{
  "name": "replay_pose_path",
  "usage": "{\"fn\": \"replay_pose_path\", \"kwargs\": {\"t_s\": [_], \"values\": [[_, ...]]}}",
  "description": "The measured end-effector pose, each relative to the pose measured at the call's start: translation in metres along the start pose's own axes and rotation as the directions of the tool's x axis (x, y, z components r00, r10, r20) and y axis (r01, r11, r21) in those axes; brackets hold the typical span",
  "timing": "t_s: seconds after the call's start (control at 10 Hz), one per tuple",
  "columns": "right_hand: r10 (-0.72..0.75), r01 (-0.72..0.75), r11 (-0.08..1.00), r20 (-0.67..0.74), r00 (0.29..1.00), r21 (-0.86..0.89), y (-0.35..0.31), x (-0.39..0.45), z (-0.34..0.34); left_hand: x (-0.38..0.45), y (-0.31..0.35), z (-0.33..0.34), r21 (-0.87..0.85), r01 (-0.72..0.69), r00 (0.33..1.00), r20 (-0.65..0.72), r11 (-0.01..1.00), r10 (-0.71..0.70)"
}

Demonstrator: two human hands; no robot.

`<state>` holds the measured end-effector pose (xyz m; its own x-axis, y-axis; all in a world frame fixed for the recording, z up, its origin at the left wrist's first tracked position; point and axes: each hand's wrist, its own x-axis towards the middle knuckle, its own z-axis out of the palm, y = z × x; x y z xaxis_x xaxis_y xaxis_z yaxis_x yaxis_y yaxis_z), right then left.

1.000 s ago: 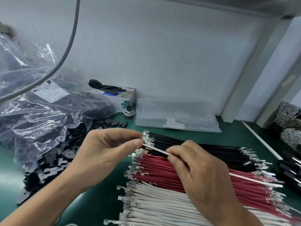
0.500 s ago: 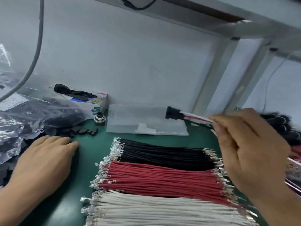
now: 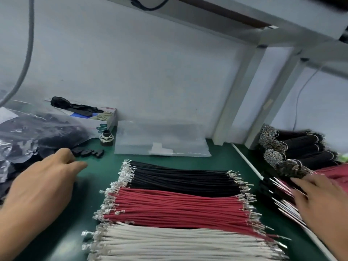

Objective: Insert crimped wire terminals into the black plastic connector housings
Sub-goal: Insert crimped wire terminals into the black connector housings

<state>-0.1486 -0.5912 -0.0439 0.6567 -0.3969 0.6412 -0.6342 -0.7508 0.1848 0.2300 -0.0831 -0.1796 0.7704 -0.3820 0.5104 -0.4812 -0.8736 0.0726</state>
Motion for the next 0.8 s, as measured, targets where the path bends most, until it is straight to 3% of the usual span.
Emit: {"fn": "replay_pose_path", "kwargs": {"t_s": [0.1,0.2,0.3,0.4,0.5,0.8], "values": [[-0.04,0.067,0.946,-0.092,0.995,0.318,-0.067,0.022,-0.032,0.01,0.005,-0.01,-0.109,0.032,0.997,0.075,0.994,-0.024],[-0.247,0.17,0.769,0.042,0.968,0.616,-0.148,0.043,-0.05,0.002,0.017,-0.025,-0.215,-0.086,0.996,-0.003,0.973,0.087],[-0.46,0.22,0.68,0.172,0.871,0.7,-0.222,0.057,-0.046,0.001,0.041,-0.053,-0.201,-0.142,0.984,-0.131,0.969,0.117],[-0.541,0.152,0.674,0.344,0.767,0.723,-0.269,0.063,-0.034,-0.007,0.071,-0.094,-0.262,-0.169,0.968,-0.225,0.95,0.11],[-0.532,0.127,0.691,0.382,0.756,0.712,-0.283,0.065,-0.026,-0.009,0.092,-0.116,-0.312,-0.165,0.949,-0.308,0.936,0.064],[-0.561,0.183,0.633,0.283,0.778,0.752,-0.283,0.059,-0.019,-0.016,0.11,-0.123,-0.595,-0.088,0.98,-0.194,0.799,-0.037]]}}
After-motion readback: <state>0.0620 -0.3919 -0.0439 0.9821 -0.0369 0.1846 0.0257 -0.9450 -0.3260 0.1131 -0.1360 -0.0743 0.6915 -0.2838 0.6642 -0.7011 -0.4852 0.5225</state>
